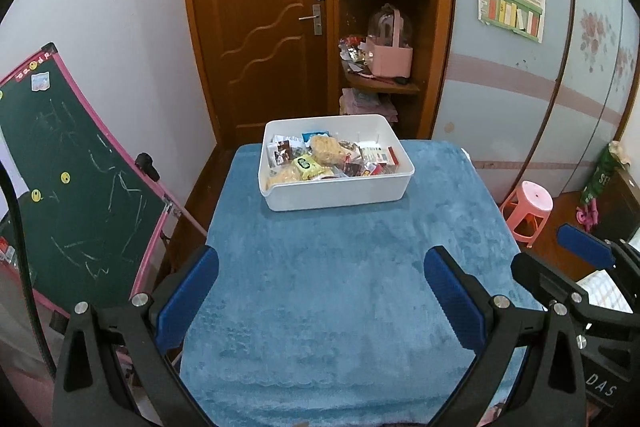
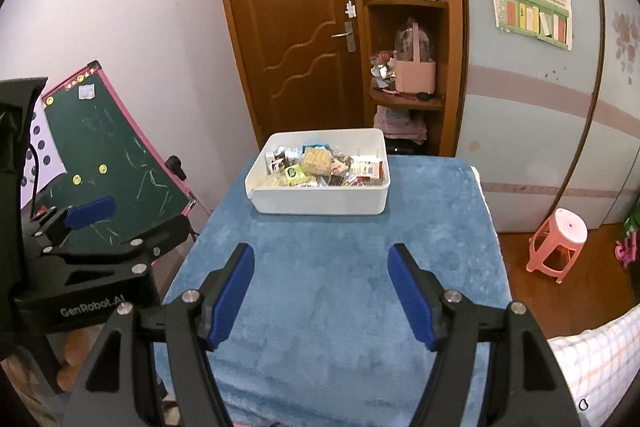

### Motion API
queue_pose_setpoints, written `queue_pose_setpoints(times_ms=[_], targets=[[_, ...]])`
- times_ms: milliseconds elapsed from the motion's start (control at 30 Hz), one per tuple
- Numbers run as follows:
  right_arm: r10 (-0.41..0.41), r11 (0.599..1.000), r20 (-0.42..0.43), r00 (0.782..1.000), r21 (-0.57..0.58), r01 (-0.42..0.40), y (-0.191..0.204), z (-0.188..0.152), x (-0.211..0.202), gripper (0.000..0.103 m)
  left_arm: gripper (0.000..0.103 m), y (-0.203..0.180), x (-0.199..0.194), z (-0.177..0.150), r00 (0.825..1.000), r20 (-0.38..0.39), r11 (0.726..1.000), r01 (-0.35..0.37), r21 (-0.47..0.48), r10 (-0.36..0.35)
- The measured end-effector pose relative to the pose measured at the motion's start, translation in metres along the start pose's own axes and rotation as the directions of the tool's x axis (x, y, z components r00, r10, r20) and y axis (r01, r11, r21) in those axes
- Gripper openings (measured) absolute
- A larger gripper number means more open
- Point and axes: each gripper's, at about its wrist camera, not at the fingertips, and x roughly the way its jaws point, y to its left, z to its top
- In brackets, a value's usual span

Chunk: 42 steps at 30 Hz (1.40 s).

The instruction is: Organize snacks

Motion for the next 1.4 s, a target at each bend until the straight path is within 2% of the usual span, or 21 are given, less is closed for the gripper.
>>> queue_pose_setpoints(times_ms=[100,233,433,967,1400], targets=[[0.022,1.000,-0.008,1.000,0.021,-0.022,-0.003,-0.009,-0.004,0.070,0.102,-0.003,-0.004,-0.009,1.000,0.008,1.000,-0.004,0.008,0.004],[0.009,1.000,0.002,1.000,0.027,-0.009,-0.006,-0.013,-0.009,0.070,0.102,-0.006,-0.002,-0.016,1.000,-0.012,1.000,0.005,0.014,-0.004],[0.011,0.999,0.017,1.000,0.050,-0.012,-0.009,-0.013,-0.012,0.070,0.102,-0.004,0.004,-0.019,0.999,-0.044,1.000,0.020,-0.013,-0.021],[0.036,0.999,0.012,0.999,0.012,-0.036,-0.001,-0.015,-0.008,0.070,0.102,-0.006,0.005,-0.021,0.999,-0.034,1.000,-0.006,-0.023,0.005],[0.039,0.999,0.006,0.999,0.030,-0.039,-0.005,-0.014,-0.006,0.070,0.102,-0.006,0.006,-0.019,0.999,-0.047,1.000,0.002,-0.021,-0.003]])
